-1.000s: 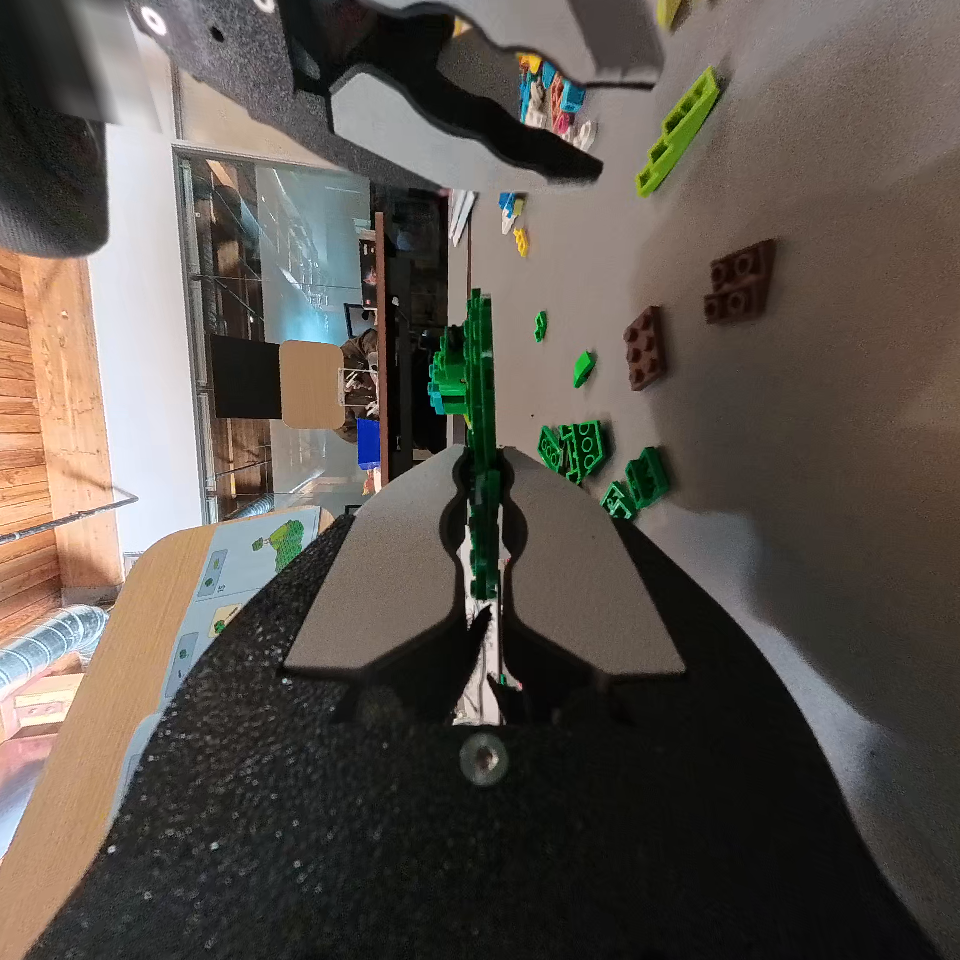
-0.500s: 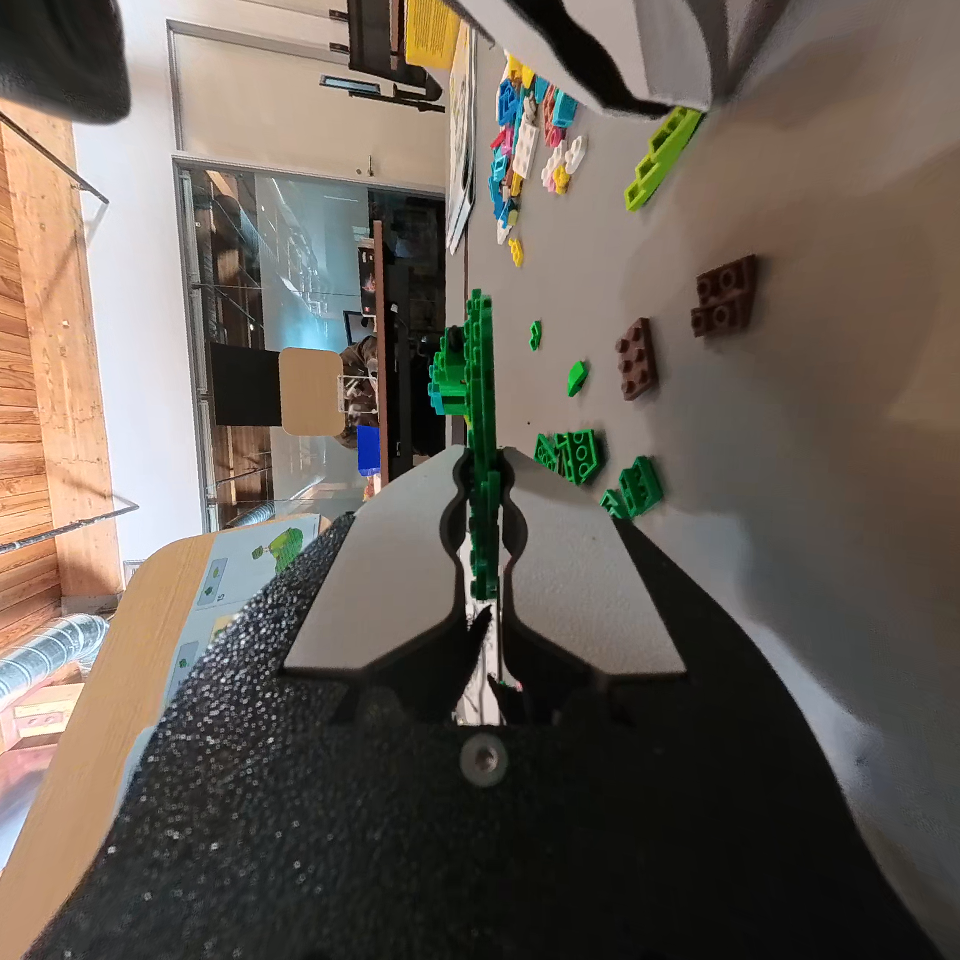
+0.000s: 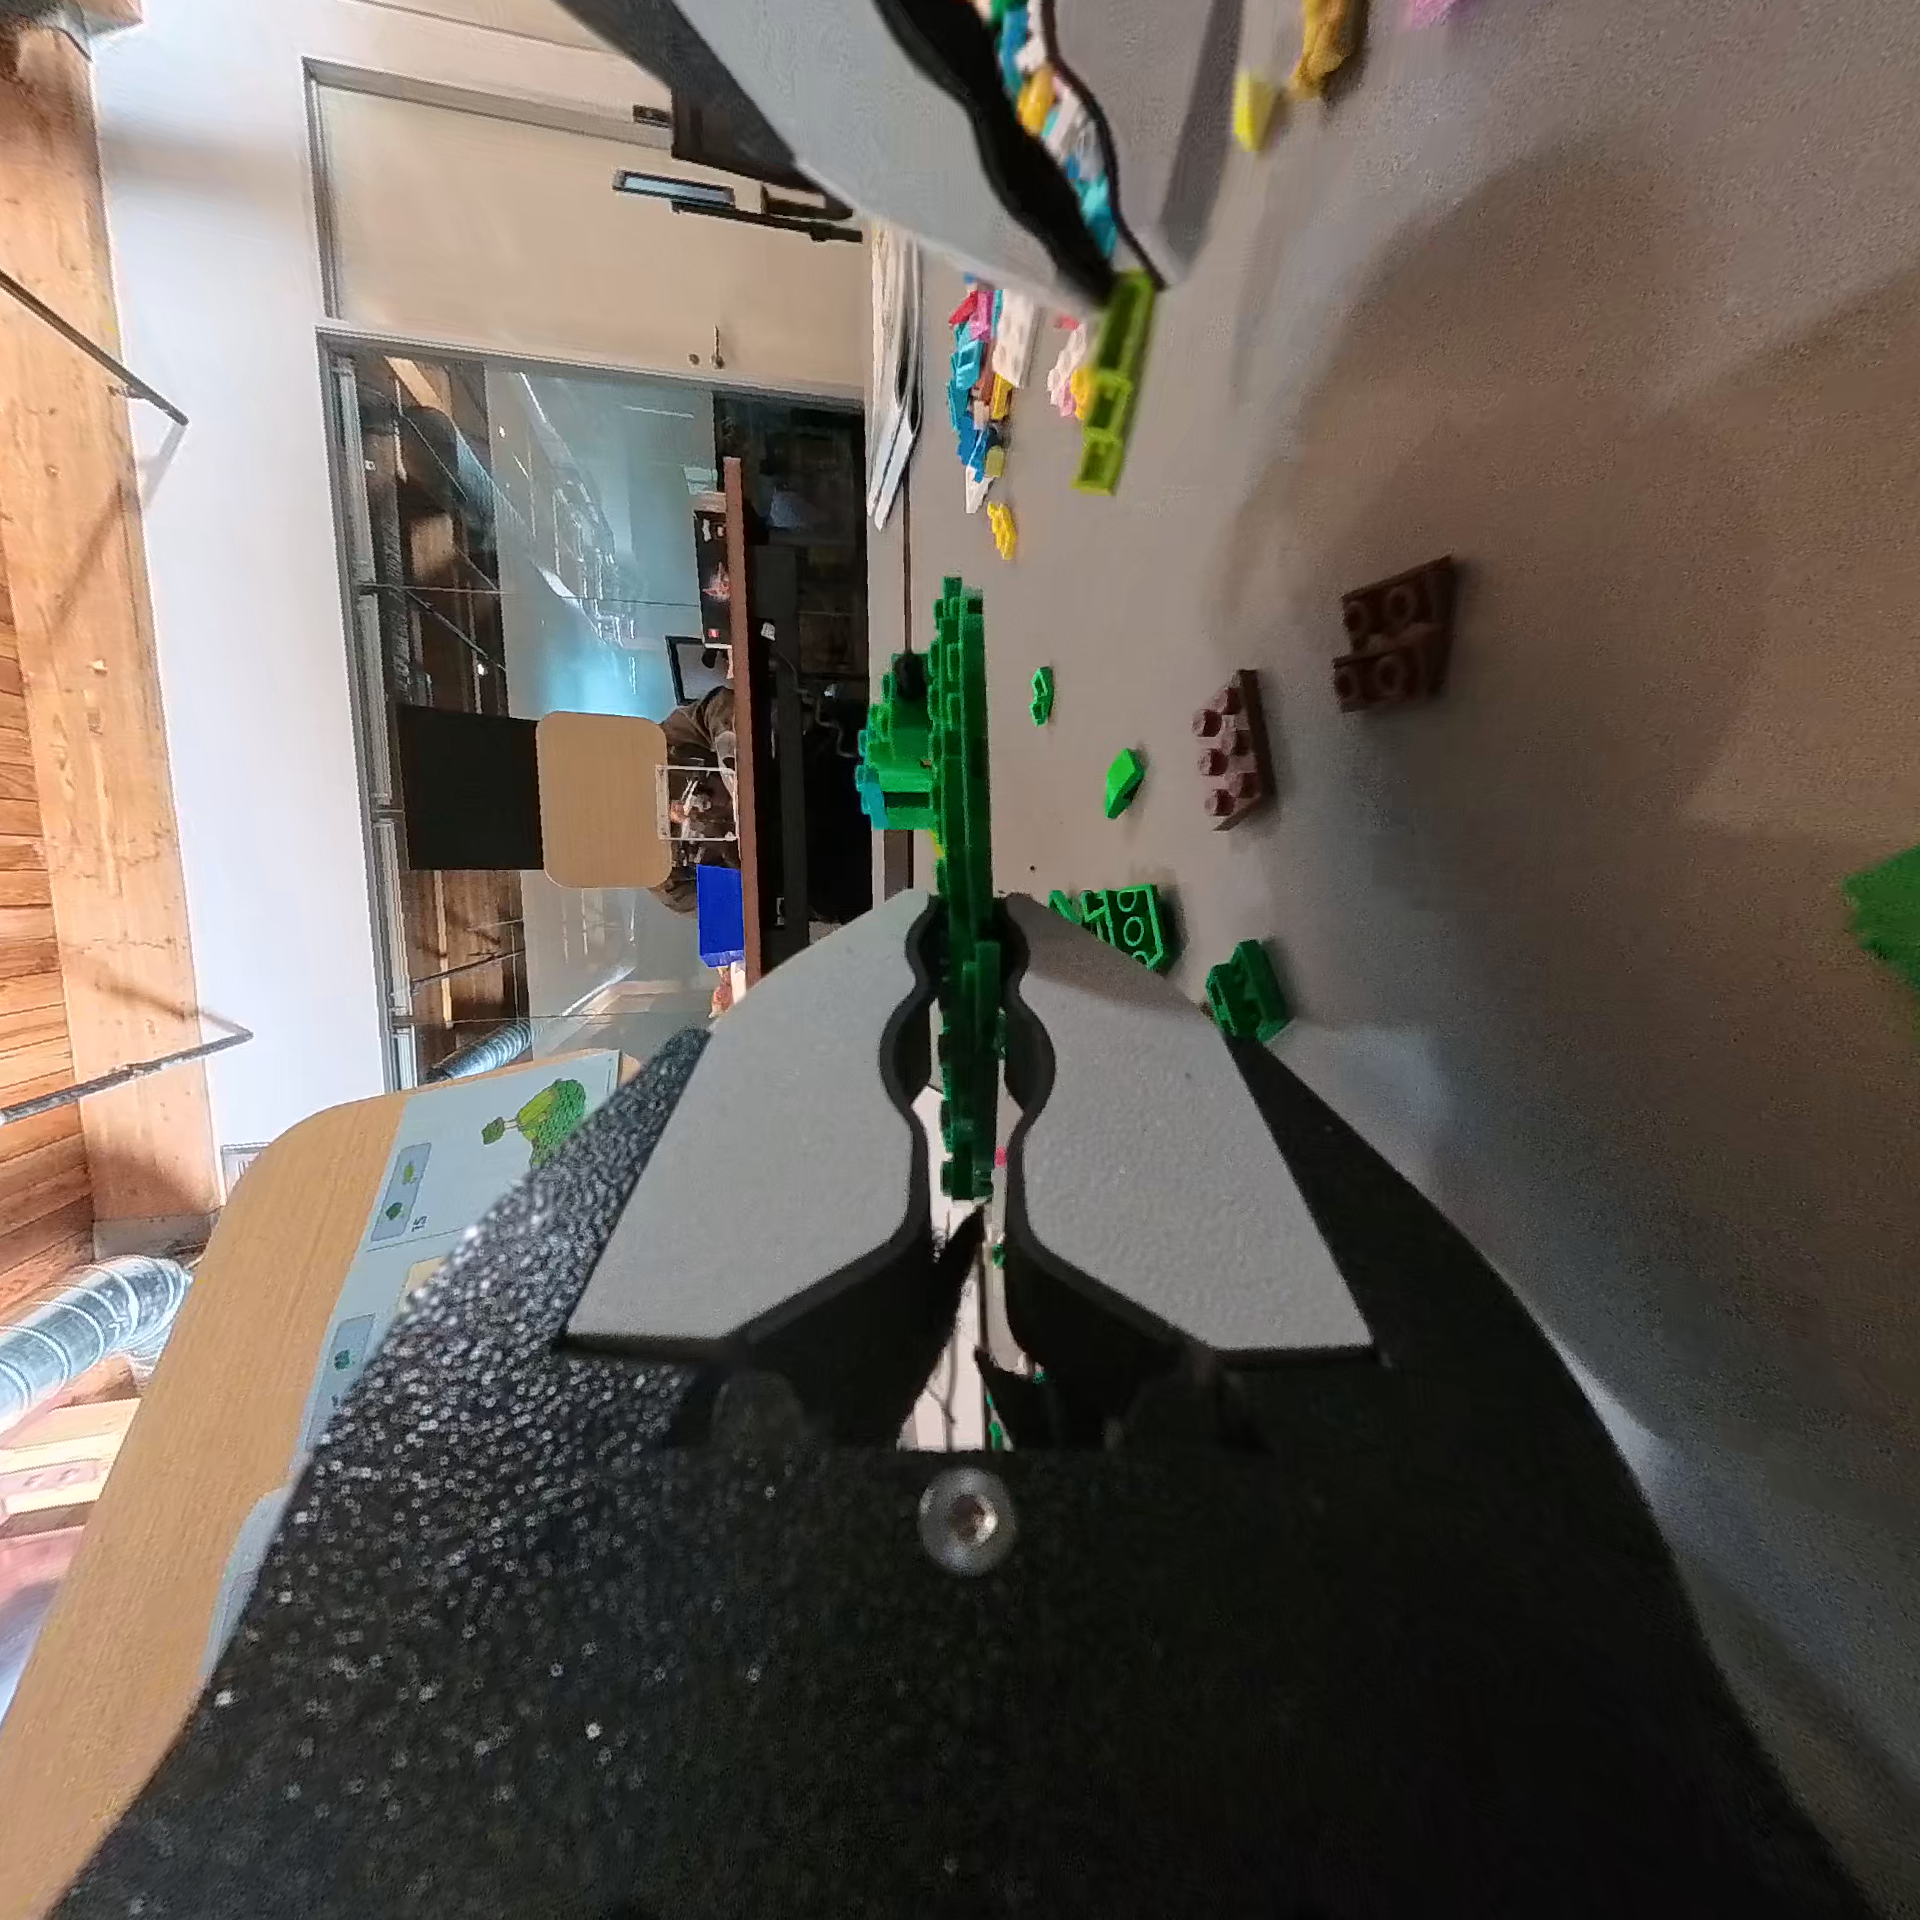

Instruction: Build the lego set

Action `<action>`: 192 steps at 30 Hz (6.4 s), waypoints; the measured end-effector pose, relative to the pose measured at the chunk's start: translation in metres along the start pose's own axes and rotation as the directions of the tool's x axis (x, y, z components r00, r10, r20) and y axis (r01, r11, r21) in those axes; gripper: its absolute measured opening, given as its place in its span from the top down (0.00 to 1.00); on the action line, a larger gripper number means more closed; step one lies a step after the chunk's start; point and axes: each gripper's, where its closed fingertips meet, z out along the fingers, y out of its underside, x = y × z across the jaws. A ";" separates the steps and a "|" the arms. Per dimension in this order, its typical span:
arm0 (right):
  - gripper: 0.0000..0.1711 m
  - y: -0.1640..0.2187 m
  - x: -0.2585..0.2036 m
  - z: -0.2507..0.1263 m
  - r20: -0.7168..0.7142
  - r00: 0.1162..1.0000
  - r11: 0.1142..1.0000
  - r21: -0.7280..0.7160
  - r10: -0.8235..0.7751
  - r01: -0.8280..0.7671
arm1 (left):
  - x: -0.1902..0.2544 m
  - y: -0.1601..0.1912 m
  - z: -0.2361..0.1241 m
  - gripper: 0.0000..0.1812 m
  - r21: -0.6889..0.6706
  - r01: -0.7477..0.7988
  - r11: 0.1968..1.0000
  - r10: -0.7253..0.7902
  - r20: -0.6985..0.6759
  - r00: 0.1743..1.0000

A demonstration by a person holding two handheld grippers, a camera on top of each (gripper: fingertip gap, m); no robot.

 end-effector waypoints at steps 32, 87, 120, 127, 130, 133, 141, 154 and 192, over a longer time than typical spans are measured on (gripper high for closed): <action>0.95 -0.097 0.047 -0.057 -0.571 -0.213 -0.074 -0.257 -0.793 0.964 | -0.016 -0.031 -0.011 0.96 0.136 0.035 0.990 -0.044 0.062 0.997; 0.91 -0.105 0.018 -0.054 0.463 0.850 0.900 0.435 -0.251 0.029 | -0.019 -0.018 -0.007 0.96 0.073 0.099 0.992 -0.103 0.051 0.993; 1.00 -0.089 -0.056 -0.033 0.447 0.810 0.859 0.155 0.380 -0.488 | -0.014 -0.004 -0.003 0.96 0.019 0.097 0.995 -0.097 0.019 0.995; 1.00 -0.077 -0.066 -0.020 0.364 0.801 0.856 0.018 0.476 -0.517 | -0.016 -0.009 -0.003 0.96 0.030 0.076 0.997 -0.077 0.030 0.997; 1.00 -0.055 -0.066 -0.024 0.290 0.854 0.895 -0.023 0.432 -0.445 | -0.016 -0.011 -0.002 0.96 0.037 0.077 0.996 -0.079 0.033 0.996; 1.00 -0.048 -0.058 -0.035 0.264 0.808 0.835 0.020 0.527 -0.551 | -0.016 -0.012 -0.002 0.96 0.043 0.079 0.996 -0.081 0.036 0.996; 0.88 -0.026 -0.053 -0.040 0.349 0.811 0.829 0.141 0.470 -0.541 | -0.014 -0.018 0.000 0.96 0.075 0.101 0.992 -0.103 0.024 0.994; 0.96 -0.026 -0.058 -0.024 0.572 0.765 0.865 0.178 0.297 -0.468 | -0.014 -0.019 0.003 0.96 0.084 0.105 0.991 -0.108 0.026 0.994; 0.96 -0.040 0.050 -0.046 0.316 0.576 0.328 0.578 0.754 -0.747 | -0.029 0.002 -0.001 0.96 0.023 0.153 0.988 -0.154 0.129 0.980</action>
